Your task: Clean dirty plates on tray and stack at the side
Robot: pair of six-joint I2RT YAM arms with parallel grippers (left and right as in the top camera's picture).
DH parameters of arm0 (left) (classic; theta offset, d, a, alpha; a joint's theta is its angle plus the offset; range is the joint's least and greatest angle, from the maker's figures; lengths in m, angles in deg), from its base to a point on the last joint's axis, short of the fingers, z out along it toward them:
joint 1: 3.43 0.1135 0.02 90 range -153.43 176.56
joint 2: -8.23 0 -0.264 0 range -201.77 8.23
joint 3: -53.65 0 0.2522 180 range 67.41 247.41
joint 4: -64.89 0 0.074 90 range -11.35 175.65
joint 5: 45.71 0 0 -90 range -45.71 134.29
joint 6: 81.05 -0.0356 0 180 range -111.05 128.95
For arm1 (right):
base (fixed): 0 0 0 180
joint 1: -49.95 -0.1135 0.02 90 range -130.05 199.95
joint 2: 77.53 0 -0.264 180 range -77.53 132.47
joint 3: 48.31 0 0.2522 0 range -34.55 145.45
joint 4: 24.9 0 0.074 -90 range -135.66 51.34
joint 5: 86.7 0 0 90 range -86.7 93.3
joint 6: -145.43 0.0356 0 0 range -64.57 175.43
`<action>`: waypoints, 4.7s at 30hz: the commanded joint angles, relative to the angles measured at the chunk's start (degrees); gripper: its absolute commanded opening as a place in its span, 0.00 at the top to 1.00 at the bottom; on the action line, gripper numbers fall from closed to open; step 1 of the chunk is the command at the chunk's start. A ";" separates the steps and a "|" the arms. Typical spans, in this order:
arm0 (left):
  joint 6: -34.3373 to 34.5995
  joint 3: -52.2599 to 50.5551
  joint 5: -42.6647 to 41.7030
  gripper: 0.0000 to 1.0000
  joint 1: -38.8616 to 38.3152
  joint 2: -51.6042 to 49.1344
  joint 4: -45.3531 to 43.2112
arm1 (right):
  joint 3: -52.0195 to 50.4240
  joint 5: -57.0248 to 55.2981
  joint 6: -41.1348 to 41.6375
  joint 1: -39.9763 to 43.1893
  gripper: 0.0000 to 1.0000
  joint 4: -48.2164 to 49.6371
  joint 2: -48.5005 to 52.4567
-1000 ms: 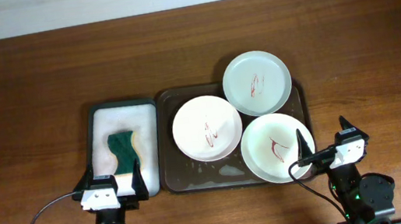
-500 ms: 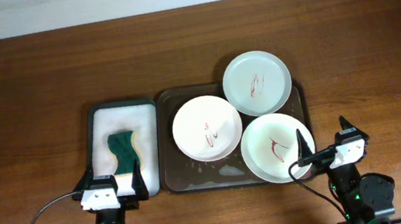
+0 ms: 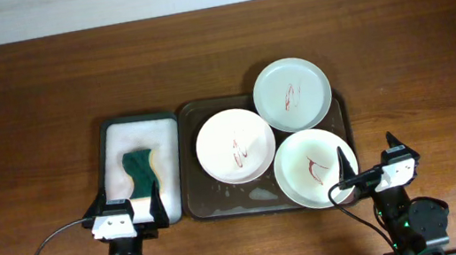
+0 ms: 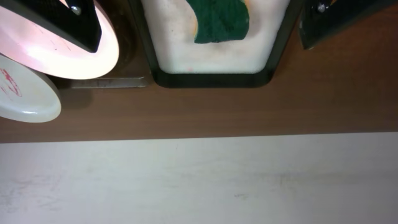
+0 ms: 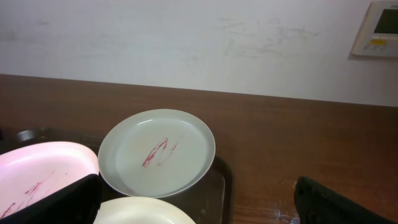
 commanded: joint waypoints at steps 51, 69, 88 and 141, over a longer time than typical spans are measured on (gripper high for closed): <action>8.83 54.38 -0.02 0.51 0.22 -95.97 34.53 | 60.81 15.69 8.48 -0.28 0.01 -46.56 64.24; 11.37 54.38 0.35 1.00 0.22 -96.17 31.41 | 60.81 16.04 8.04 -9.01 0.08 -39.52 75.21; 11.34 54.38 0.35 0.87 0.22 -96.17 33.44 | 60.78 8.68 16.26 -20.63 0.57 -21.66 102.22; 14.40 56.96 33.86 1.00 -15.04 -80.02 28.35 | 60.70 11.32 16.24 -22.82 0.89 -22.97 105.50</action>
